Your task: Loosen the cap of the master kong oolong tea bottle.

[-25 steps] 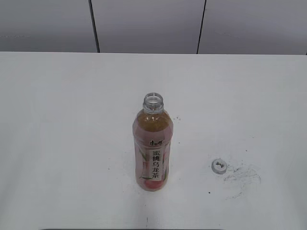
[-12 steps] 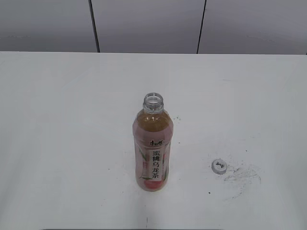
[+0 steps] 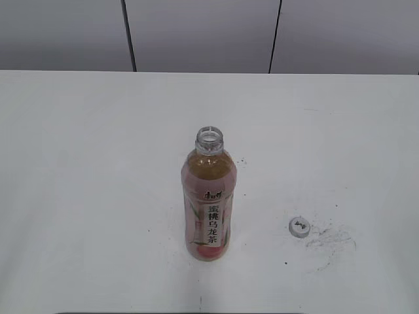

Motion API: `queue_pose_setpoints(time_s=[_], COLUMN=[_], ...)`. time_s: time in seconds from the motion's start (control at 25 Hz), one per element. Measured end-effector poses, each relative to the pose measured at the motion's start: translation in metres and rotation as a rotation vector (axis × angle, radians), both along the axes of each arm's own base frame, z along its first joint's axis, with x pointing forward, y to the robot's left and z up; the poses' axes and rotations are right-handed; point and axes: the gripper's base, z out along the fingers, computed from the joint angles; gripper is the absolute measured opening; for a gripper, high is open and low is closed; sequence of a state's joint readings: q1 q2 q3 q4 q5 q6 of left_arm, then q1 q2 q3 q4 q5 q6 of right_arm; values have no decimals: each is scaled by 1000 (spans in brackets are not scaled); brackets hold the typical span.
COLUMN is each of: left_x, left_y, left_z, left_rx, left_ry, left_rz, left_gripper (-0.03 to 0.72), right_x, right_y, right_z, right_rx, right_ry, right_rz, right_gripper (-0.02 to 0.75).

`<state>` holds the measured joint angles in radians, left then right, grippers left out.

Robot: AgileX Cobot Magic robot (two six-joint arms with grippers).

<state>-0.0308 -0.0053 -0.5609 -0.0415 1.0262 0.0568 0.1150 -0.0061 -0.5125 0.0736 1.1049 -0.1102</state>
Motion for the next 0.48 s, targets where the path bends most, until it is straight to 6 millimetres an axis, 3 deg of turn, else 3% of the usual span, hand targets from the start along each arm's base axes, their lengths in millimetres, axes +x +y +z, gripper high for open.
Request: queue_pose_setpoints(time_s=[0.48], left_x=[0], left_y=[0], left_z=[0], left_rx=[0], left_ry=[0], left_rz=[0], left_gripper=[519], right_x=[1], right_y=[-6], right_z=[0], right_rx=[-42], right_ry=[-5], right_rz=[-52], right_gripper=[575])
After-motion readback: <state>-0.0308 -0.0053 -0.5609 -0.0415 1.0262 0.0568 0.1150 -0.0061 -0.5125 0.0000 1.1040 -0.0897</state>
